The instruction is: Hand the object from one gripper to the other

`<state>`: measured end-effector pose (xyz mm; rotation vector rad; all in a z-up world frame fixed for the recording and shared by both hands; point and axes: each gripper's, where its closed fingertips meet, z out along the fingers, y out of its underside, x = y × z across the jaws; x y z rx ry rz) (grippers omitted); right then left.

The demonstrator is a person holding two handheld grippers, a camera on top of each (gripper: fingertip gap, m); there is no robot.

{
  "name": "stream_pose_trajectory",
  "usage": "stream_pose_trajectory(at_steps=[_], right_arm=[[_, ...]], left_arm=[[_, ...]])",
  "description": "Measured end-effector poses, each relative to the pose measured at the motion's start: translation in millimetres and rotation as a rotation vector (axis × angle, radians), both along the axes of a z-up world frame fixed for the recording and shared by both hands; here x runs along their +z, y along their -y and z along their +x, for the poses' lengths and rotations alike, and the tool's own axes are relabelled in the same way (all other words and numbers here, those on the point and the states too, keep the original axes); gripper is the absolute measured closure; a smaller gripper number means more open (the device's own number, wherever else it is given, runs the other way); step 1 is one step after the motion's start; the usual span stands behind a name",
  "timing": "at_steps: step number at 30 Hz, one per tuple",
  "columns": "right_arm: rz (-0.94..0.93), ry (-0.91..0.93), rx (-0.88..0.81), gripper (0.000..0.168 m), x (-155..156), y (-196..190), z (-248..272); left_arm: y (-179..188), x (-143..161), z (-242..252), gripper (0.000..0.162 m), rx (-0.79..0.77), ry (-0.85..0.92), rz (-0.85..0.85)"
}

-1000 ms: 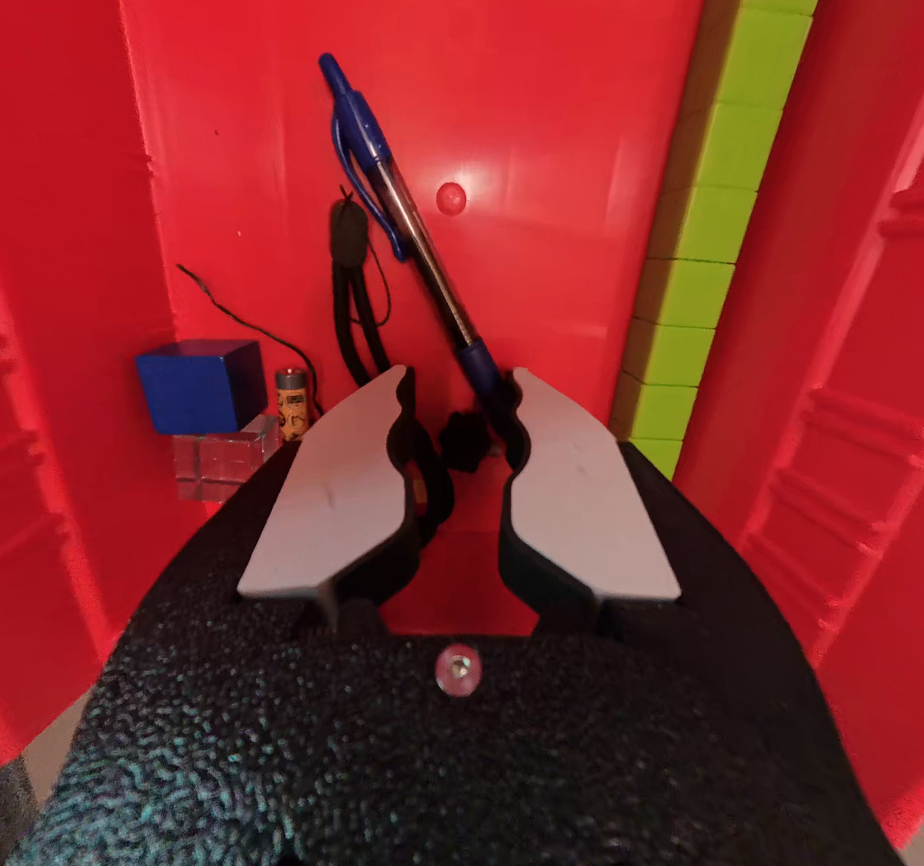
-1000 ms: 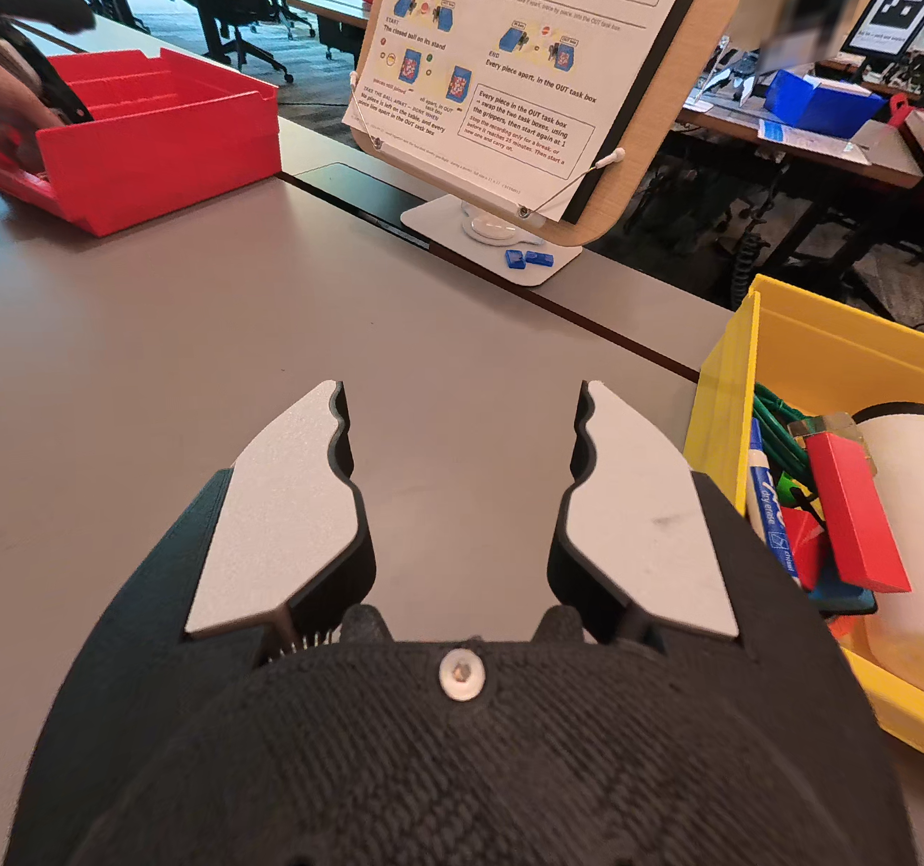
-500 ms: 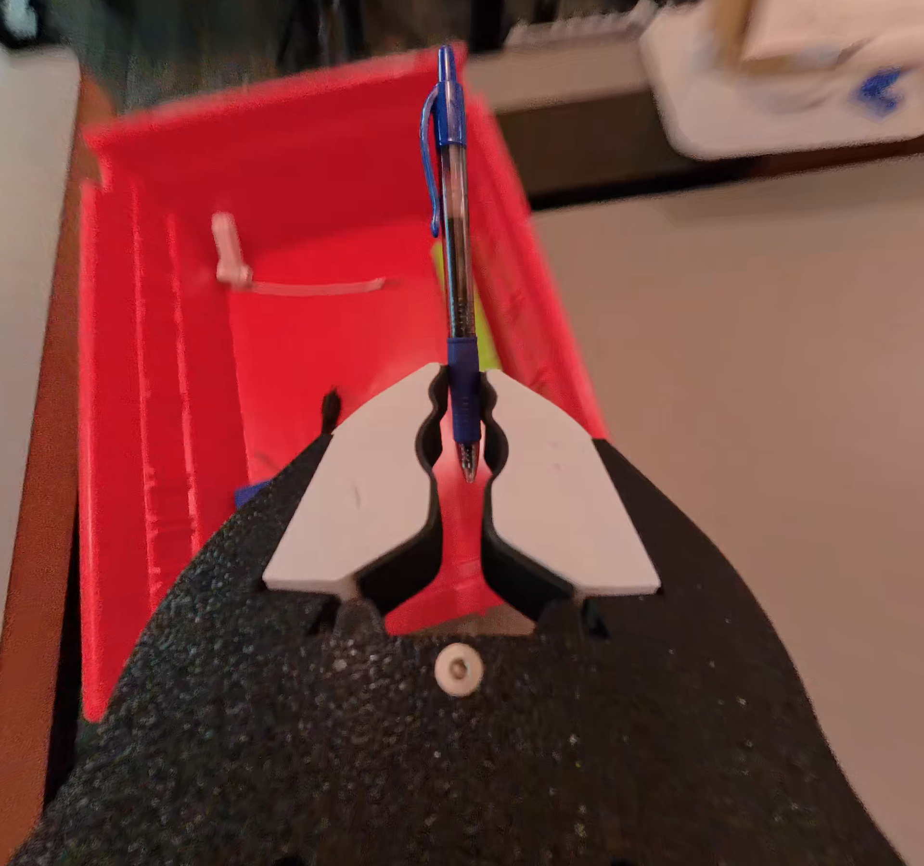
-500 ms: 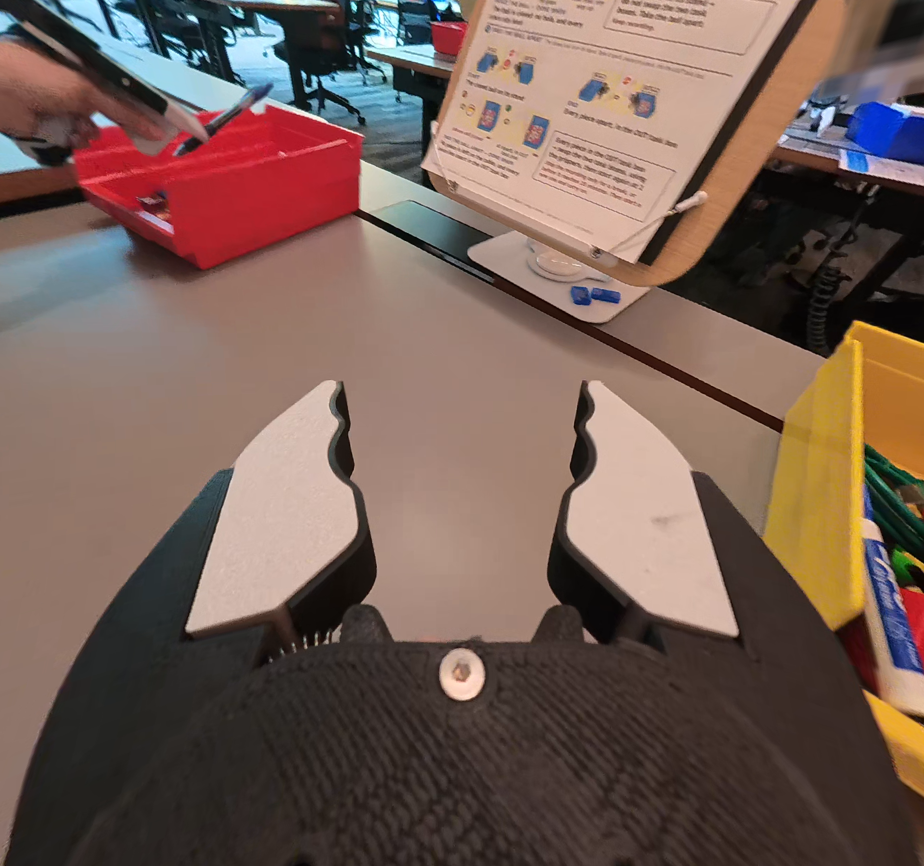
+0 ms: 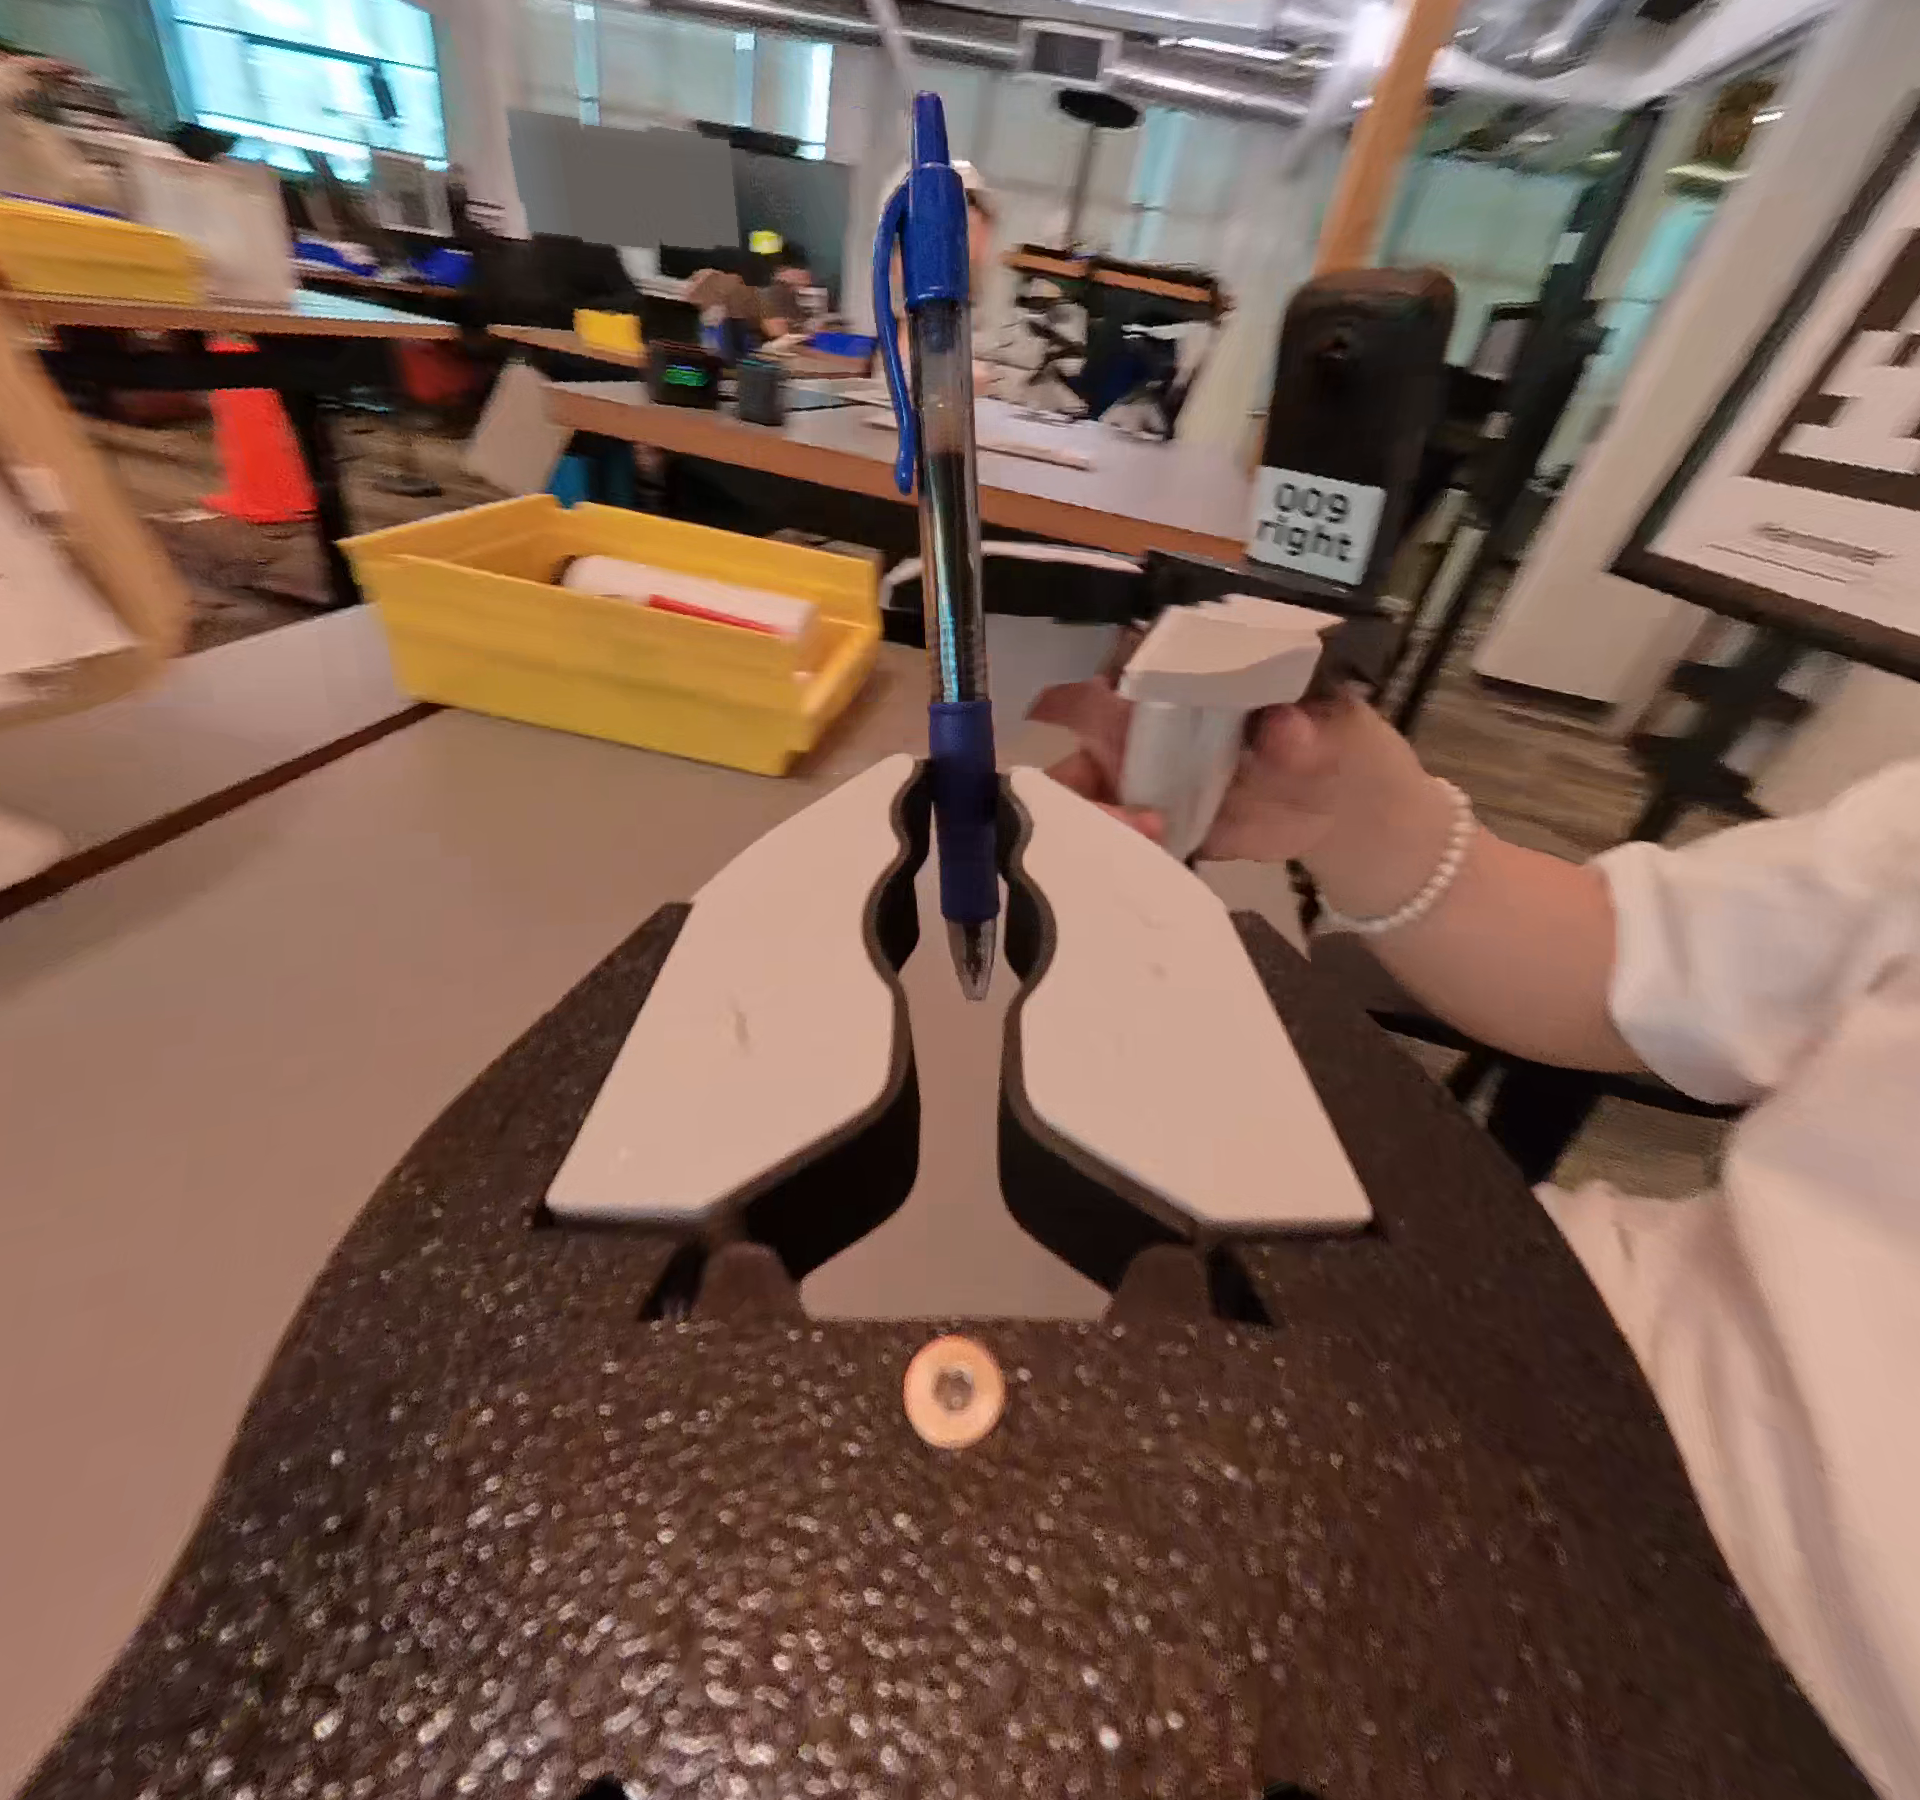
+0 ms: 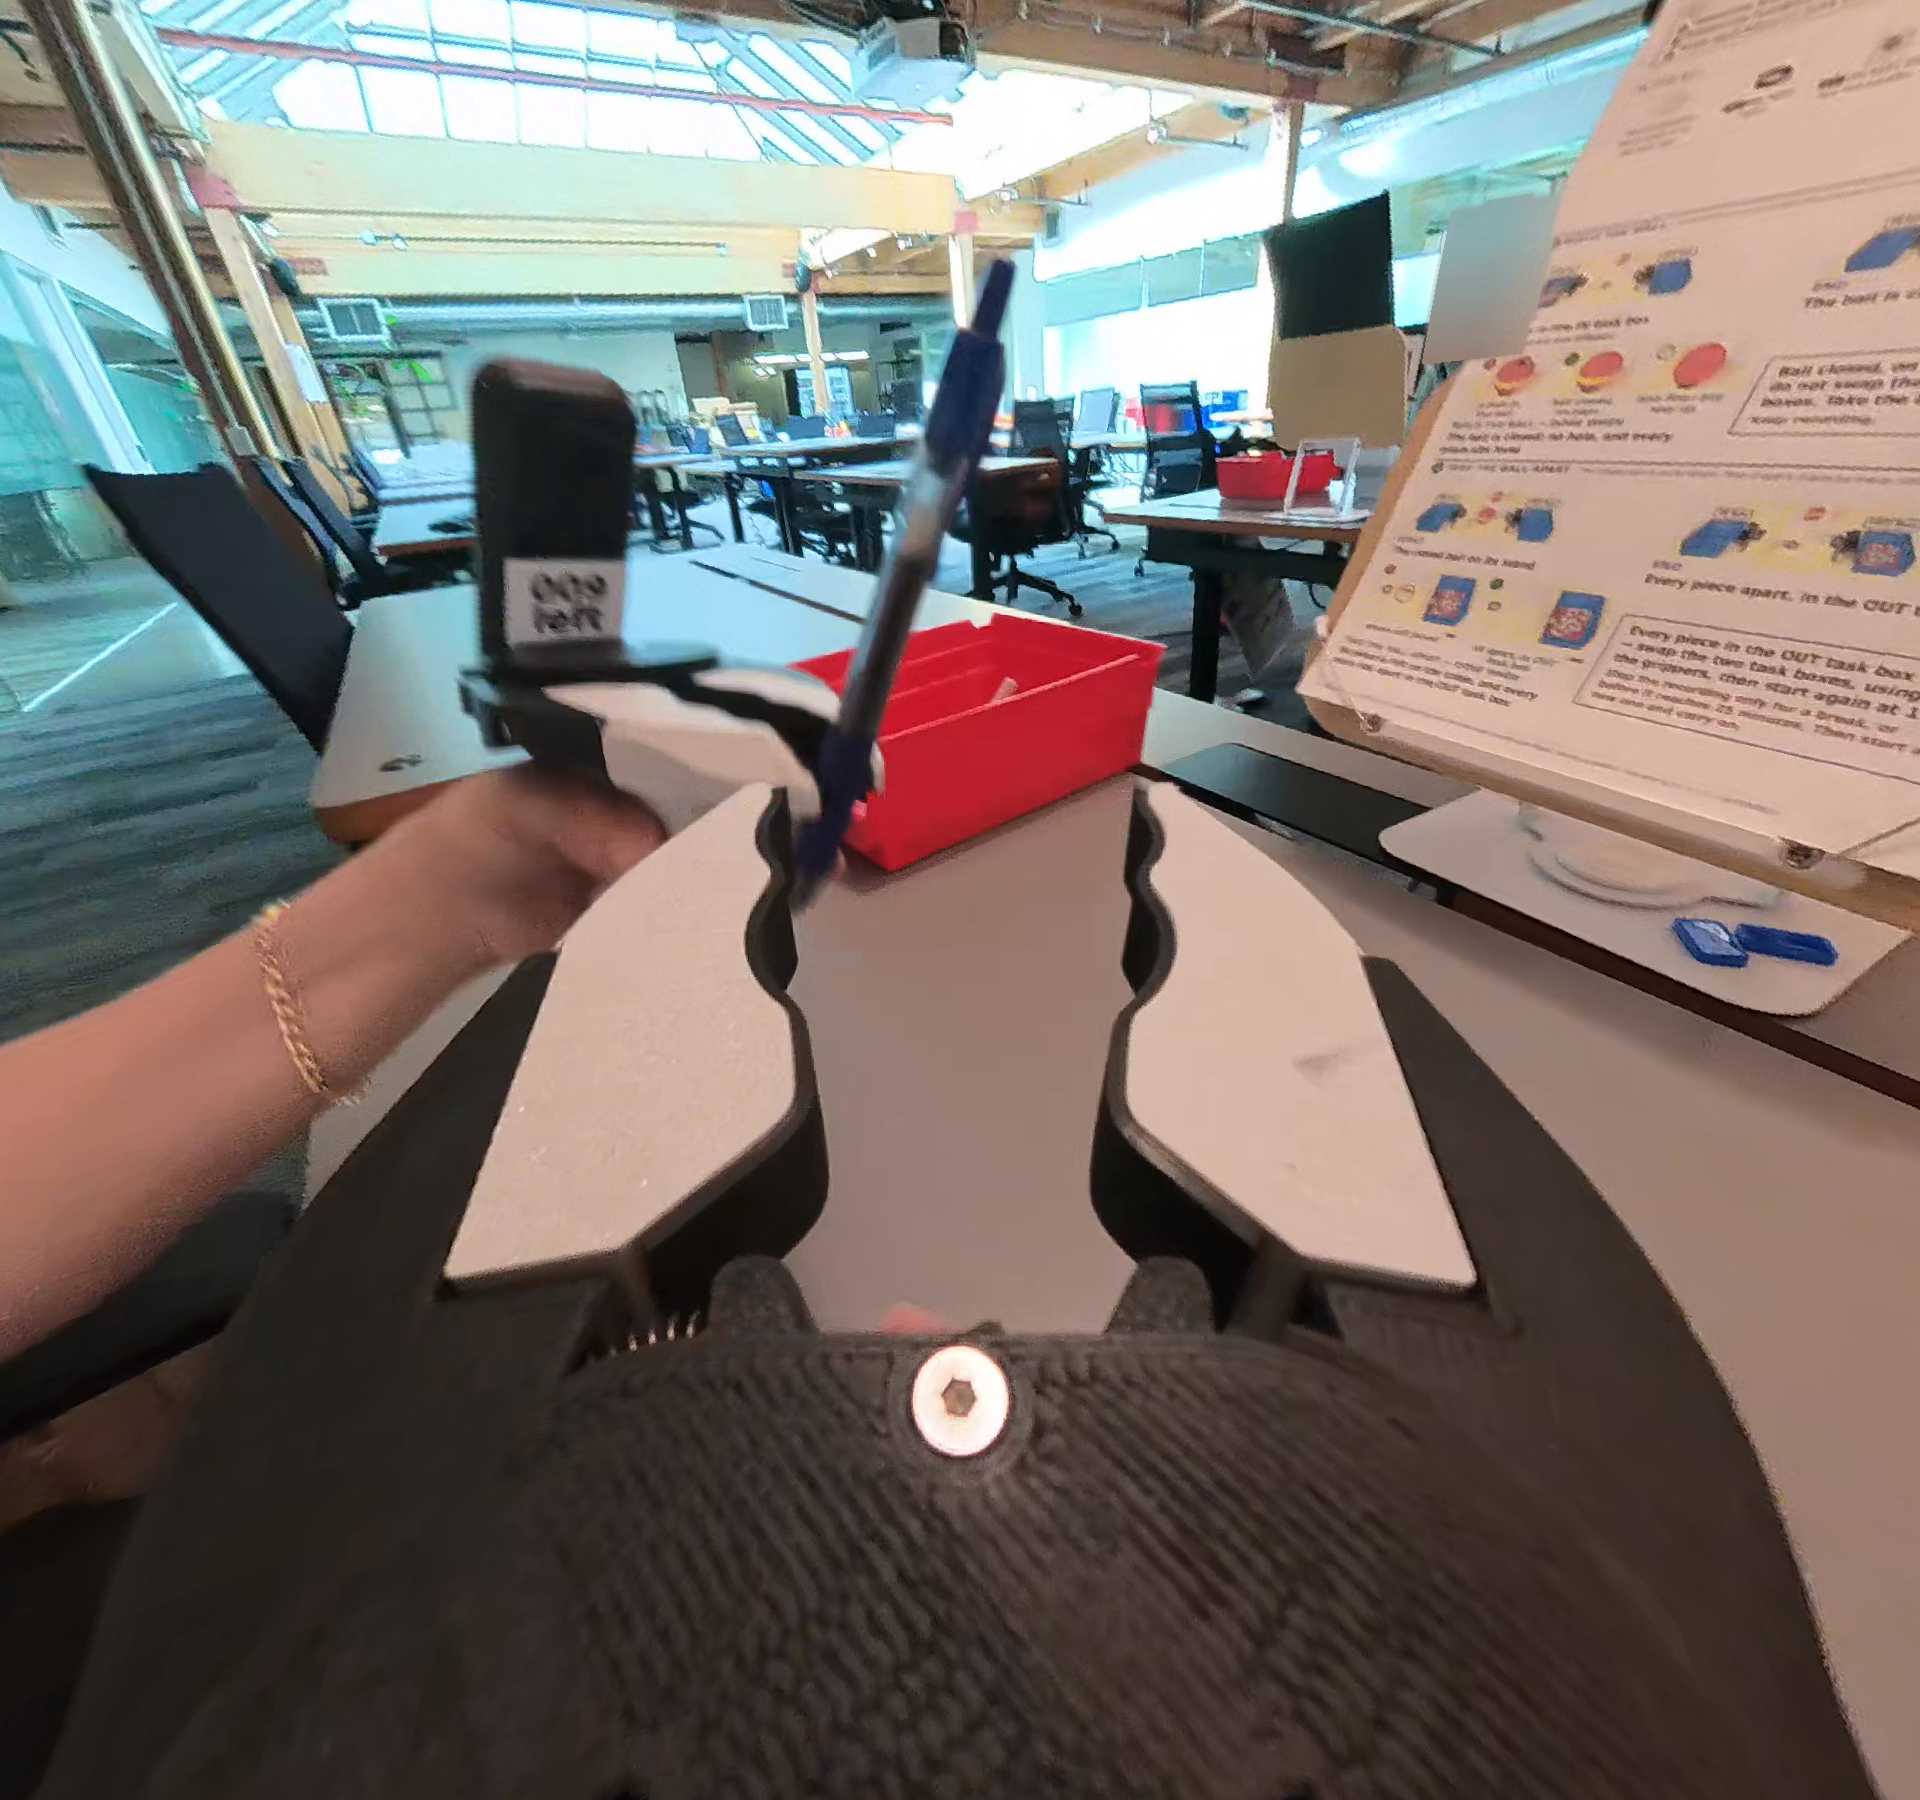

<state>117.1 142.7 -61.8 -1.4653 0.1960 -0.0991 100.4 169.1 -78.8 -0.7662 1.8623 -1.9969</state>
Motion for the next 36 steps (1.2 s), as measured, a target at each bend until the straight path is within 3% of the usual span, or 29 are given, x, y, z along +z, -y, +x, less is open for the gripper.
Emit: stream_pose_trajectory(at_steps=[4, 9, 14, 16, 17, 19, 23, 27, 32, 36], right_arm=[[0.039, -0.016, 0.048, 0.129, 3.5, 9.2, -16.4], [-0.054, 0.032, 0.164, 0.156, -12.1, 6.3, -38.9], [-0.117, 0.041, 0.148, 0.159, -18.4, 0.5, -33.7], [-0.189, 0.078, 0.020, 0.159, -23.7, 4.8, -15.2], [-0.230, 0.099, -0.058, 0.159, -27.3, 8.8, -4.8], [-0.333, 0.180, -0.181, 0.158, -37.7, 14.7, 9.9], [-0.464, 0.346, -0.332, 0.158, -55.1, 14.3, 18.4], [-0.511, 0.472, -0.408, 0.158, -58.4, 7.3, 14.2], [-0.527, 0.506, -0.409, 0.158, -57.6, 2.8, 8.5], [-0.497, 0.481, -0.319, 0.158, -61.5, -1.2, 1.2]], left_arm=[[41.2, -11.1, -17.5, 0.151, -0.165, 0.031, -0.033], [55.1, -19.5, -24.2, 0.151, -0.222, 0.025, 0.000], [45.4, -25.9, -16.2, 0.149, -0.121, 0.050, 0.036], [33.5, -30.2, -7.4, 0.129, -0.010, 0.051, 0.107], [26.8, -30.2, -4.2, 0.125, 0.045, 0.056, 0.149], [16.3, -18.9, -0.1, 0.128, 0.156, 0.093, 0.184], [19.4, 13.1, -1.0, 0.133, 0.296, 0.098, 0.068], [27.4, 3.1, 3.4, 0.133, 0.381, 0.046, 0.150], [34.6, 1.8, 3.0, 0.149, 0.355, 0.025, 0.097], [28.6, -1.1, 2.1, 0.151, 0.303, 0.035, 0.112]])
